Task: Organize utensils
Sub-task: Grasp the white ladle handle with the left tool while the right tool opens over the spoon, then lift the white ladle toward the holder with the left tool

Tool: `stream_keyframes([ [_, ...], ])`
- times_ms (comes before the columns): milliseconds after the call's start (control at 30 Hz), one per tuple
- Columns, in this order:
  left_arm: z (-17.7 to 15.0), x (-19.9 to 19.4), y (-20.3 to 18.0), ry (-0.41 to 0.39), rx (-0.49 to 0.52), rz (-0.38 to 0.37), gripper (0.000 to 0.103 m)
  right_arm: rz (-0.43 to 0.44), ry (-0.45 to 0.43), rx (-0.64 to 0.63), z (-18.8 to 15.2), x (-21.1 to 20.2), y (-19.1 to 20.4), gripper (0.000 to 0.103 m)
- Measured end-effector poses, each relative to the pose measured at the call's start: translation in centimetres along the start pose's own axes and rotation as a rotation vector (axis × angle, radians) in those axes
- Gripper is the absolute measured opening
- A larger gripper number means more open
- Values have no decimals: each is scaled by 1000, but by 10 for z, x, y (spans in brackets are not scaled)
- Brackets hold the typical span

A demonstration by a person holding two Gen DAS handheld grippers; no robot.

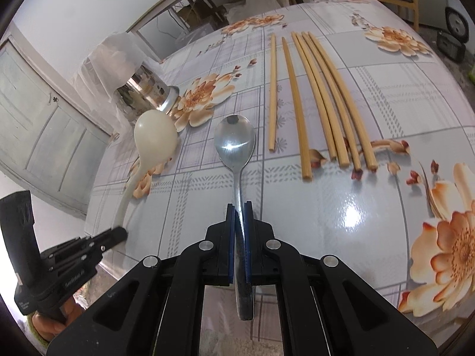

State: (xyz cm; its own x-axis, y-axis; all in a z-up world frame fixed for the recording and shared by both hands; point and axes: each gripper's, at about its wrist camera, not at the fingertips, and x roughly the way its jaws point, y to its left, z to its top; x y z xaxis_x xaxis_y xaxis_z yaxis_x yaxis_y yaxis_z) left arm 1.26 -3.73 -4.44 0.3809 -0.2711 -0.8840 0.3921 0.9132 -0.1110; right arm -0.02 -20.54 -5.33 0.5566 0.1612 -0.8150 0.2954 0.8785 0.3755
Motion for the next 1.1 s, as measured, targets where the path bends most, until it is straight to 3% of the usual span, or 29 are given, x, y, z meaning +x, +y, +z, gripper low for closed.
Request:
stream_keyframes([
  [200, -1, -2, -4, 22, -5, -57, 5, 9, 2, 22, 0, 0, -2, 4],
  [267, -2, -2, -6, 26, -2, -94, 13, 16, 2, 31, -1, -1, -3, 4],
  [433, -2, -9, -12, -1, 22, -154, 52, 30, 7, 49, -2, -2, -7, 4],
  [533, 1, -13, -10, -28, 20, -160, 62, 30, 6, 49, -2, -2, -7, 4],
  [700, 10, -14, 2, -65, 7, -154, 69, 38, 6, 48, 0, -2, -8, 6],
  [867, 26, -12, 16, -88, -1, -135, 69, 62, -6, 30, 2, -8, -8, 26],
  [1100, 51, -10, 25, -121, 28, -102, 69, 68, -30, -5, 8, -15, -4, 31],
])
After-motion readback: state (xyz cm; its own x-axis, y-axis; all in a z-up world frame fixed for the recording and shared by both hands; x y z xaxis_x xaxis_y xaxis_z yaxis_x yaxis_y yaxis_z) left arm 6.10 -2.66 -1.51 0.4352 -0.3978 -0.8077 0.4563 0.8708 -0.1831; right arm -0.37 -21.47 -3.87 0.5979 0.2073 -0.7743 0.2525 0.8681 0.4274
